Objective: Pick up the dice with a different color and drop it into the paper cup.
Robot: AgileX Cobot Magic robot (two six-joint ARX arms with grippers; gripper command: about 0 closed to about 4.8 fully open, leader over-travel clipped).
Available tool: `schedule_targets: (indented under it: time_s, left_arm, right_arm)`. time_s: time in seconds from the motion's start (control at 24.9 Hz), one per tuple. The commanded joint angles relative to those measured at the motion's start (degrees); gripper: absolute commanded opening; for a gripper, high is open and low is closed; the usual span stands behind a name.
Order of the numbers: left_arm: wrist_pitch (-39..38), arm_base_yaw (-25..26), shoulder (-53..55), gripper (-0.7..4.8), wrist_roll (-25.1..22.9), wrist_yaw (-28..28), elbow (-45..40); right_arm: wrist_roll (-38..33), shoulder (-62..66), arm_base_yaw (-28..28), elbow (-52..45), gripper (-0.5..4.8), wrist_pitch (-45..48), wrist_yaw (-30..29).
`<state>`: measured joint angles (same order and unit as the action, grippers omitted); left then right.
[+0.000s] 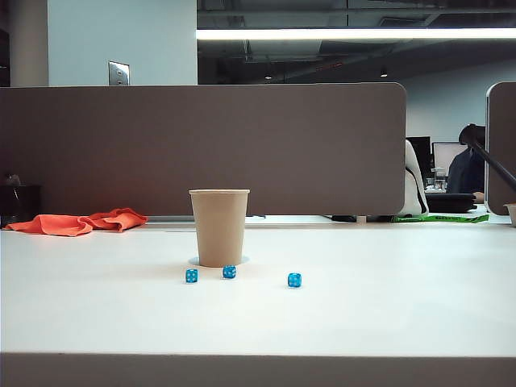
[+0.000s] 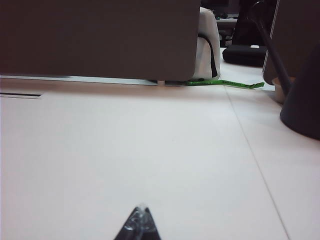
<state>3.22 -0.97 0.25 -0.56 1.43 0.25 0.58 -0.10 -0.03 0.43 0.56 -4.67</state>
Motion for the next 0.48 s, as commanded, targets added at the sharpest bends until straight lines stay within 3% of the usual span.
schedule_targets:
  time_s: [0.04,0.48]
  left_arm:
    - [0.57,0.17,0.04,-0.06,-0.26,-0.15,0.17]
    - [0.48,-0.13,0.04,-0.06,-0.28,0.04,0.17]
  right_arm:
    - [0.07,-0.02,0.0,-0.09,-0.06,0.96,-0.2]
    - [0.09,-0.02,-0.02,-0.09,-0.05,0.96,-0.17]
